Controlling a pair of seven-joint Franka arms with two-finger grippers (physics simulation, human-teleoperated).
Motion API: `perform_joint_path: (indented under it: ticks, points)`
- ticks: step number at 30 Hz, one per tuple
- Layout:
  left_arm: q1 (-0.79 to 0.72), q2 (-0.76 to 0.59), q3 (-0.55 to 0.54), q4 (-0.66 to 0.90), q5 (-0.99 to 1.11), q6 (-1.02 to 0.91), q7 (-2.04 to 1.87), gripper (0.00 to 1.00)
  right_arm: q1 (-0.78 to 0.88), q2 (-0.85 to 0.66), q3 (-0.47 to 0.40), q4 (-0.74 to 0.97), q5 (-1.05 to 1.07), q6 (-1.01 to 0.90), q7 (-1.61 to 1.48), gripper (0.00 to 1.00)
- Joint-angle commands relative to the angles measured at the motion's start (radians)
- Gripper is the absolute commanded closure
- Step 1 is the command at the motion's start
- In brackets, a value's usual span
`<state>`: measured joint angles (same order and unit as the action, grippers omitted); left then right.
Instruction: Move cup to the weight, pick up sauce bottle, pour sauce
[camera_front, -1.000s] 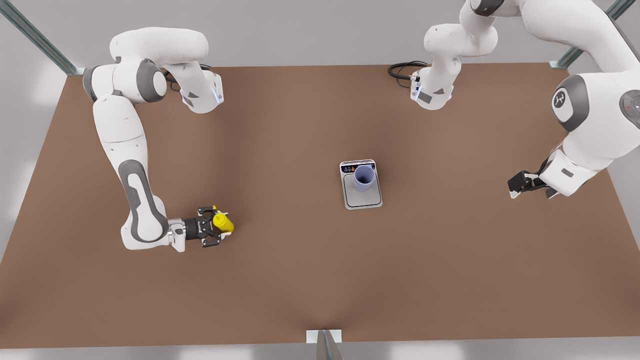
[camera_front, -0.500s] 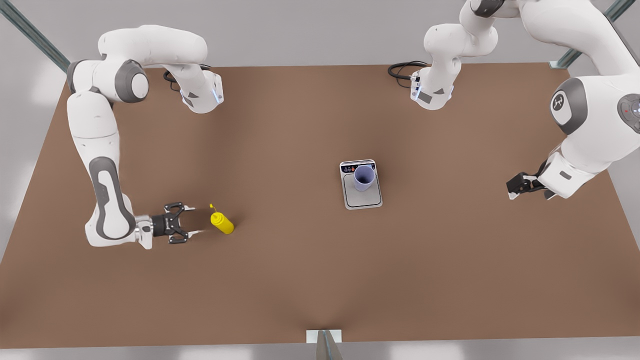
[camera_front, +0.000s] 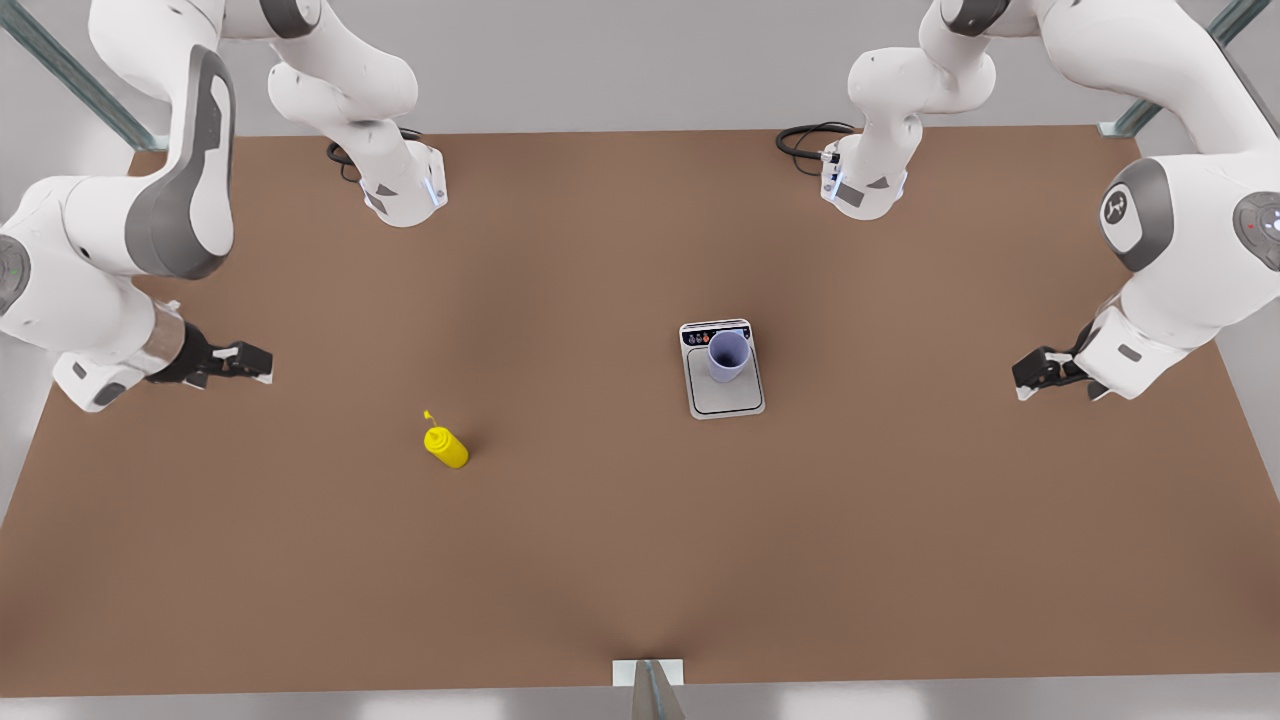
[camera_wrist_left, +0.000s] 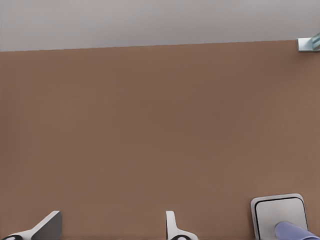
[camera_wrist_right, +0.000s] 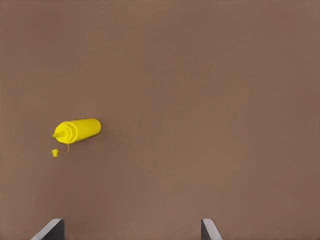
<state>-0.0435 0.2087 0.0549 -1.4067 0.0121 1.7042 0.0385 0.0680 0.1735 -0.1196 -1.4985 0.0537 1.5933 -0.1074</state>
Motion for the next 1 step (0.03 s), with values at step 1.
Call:
perform_joint_path:
  ticks: [1]
  points:
    - [0.001,0.0,-0.001,0.0,0.0,0.0,0.0,0.0,0.0,0.0,0.0,0.0,0.0,0.0,0.0,0.0]
